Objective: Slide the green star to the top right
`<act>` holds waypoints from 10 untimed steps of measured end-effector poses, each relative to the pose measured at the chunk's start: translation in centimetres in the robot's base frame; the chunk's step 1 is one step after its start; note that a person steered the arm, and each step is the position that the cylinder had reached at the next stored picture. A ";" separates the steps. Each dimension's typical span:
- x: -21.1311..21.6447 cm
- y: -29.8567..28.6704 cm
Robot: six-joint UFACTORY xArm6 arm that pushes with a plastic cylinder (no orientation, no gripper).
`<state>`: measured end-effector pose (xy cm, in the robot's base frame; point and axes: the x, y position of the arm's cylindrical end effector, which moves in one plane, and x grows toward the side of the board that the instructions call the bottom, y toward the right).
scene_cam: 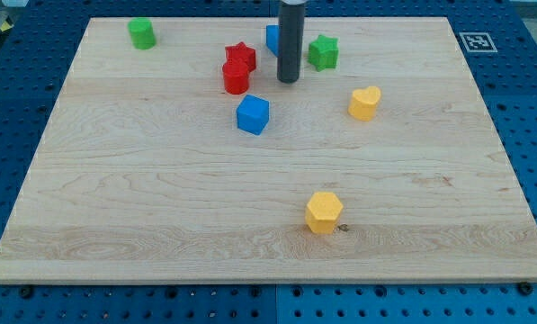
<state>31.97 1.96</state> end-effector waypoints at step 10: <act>-3.9 19.0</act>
